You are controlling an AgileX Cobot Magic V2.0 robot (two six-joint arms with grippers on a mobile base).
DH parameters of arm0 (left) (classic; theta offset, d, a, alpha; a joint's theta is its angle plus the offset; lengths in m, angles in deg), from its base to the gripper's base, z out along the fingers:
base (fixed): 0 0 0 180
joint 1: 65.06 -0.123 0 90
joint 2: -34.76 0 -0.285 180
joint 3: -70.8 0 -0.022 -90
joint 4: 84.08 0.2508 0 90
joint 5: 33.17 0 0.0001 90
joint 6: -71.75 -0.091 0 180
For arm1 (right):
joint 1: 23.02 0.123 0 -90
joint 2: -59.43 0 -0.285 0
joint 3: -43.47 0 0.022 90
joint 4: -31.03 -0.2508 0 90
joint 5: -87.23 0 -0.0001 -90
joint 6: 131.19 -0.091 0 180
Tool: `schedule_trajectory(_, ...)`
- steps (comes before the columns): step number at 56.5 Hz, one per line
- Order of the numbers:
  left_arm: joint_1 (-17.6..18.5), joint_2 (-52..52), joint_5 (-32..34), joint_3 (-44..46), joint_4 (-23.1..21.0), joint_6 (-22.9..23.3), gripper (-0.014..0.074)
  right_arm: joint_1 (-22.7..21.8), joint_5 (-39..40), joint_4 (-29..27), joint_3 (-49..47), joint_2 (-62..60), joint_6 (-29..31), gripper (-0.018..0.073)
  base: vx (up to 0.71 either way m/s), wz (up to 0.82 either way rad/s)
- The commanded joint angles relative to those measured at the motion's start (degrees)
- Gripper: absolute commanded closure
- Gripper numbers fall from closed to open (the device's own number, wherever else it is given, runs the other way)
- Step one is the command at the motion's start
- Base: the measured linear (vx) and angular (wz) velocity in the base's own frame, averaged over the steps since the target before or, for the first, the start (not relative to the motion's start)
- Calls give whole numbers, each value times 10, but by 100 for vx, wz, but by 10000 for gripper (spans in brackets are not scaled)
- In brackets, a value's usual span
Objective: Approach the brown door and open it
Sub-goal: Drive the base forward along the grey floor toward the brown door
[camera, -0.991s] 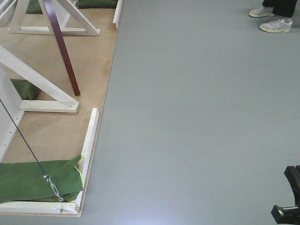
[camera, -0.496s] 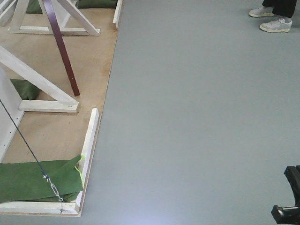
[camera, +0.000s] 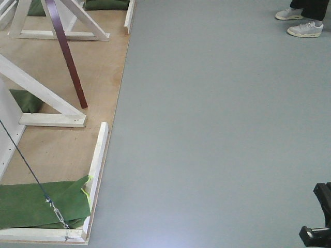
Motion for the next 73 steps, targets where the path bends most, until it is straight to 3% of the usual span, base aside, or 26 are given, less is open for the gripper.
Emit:
schedule_trajectory(1,1,-2,51,14,-2,4,600,-1,44,2,2,-3,5,559,11,0)
schedule_trajectory(73,1,-2,51,14,-2,4,600,-1,46,2,2,-3,5,559,25,0)
